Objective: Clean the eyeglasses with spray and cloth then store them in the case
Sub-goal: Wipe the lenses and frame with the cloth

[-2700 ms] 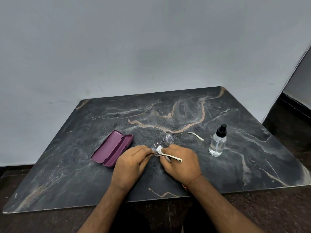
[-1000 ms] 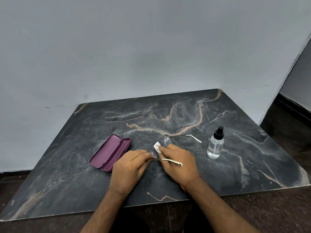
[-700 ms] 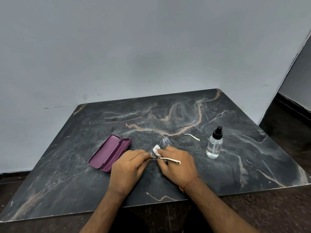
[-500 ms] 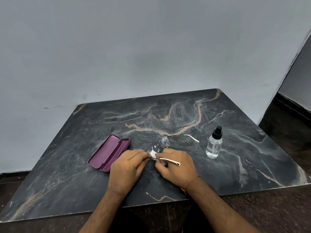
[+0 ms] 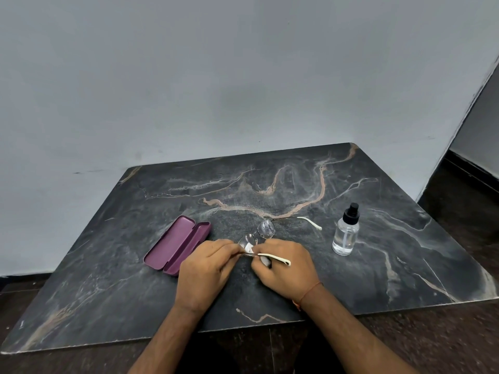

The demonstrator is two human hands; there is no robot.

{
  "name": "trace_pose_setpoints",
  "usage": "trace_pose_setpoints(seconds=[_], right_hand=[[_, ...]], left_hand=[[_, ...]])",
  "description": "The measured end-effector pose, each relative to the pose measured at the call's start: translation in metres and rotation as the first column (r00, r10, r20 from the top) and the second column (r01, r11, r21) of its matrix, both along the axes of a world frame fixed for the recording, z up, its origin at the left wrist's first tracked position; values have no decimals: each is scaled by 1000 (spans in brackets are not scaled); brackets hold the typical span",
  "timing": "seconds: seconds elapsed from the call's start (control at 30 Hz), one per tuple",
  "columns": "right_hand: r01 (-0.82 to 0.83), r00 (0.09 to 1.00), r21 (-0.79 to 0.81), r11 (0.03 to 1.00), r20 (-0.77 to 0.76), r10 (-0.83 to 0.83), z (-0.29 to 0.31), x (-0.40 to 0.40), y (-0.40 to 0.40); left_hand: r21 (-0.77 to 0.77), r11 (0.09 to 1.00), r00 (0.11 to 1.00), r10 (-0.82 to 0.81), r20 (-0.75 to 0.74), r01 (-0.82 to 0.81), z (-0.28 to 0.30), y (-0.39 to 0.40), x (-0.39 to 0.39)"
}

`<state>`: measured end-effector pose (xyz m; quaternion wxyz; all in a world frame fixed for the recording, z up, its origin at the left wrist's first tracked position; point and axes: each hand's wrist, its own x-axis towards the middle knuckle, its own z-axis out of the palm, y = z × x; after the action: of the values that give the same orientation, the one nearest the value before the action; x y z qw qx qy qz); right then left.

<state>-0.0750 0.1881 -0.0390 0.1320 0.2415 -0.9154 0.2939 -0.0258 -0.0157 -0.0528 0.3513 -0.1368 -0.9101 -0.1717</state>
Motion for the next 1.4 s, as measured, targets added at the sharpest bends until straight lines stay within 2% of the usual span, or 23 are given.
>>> trace_pose_setpoints(seconds=[0.13, 0.27, 0.4, 0.57, 0.67, 0.87, 1.03, 1.2, 1.3, 1.4], right_hand=[[8, 1000, -5, 1000, -3, -8, 0, 0, -1], [13, 1000, 56, 998, -15, -13, 1, 1, -1], [-9, 1000, -34, 999, 25, 10, 2, 1, -1], [13, 999, -1, 1000, 40, -13, 0, -1, -1], [-22, 997, -59, 998, 79, 26, 2, 0, 1], [28, 999, -117, 993, 19, -26, -1, -3, -1], [-44, 996, -118, 992, 75, 53, -1, -4, 0], [20, 999, -143, 989, 31, -16, -3, -5, 1], [-4, 999, -156, 988, 53, 12, 0, -3, 1], [-35, 995, -231, 972, 81, 55, 0, -4, 4]], left_hand=[[29, 1000, 1000, 7, -1, -7, 0, 0, 0], [32, 999, 1000, 15, 5, -15, 0, 1, 0], [41, 999, 1000, 22, 4, -22, 1, 1, 1], [36, 999, 1000, 21, 7, -22, 0, 1, 0], [54, 998, 1000, 14, 12, -14, 0, 0, 0], [58, 998, 999, 9, 31, -11, -1, 0, 0], [69, 998, 1000, 7, 29, -9, 0, -1, 0], [65, 998, 999, -16, 48, 13, -2, -2, -1], [75, 997, 998, -4, 58, 0, 0, -1, 0], [108, 994, 997, 2, 78, -11, 2, 1, 0]])
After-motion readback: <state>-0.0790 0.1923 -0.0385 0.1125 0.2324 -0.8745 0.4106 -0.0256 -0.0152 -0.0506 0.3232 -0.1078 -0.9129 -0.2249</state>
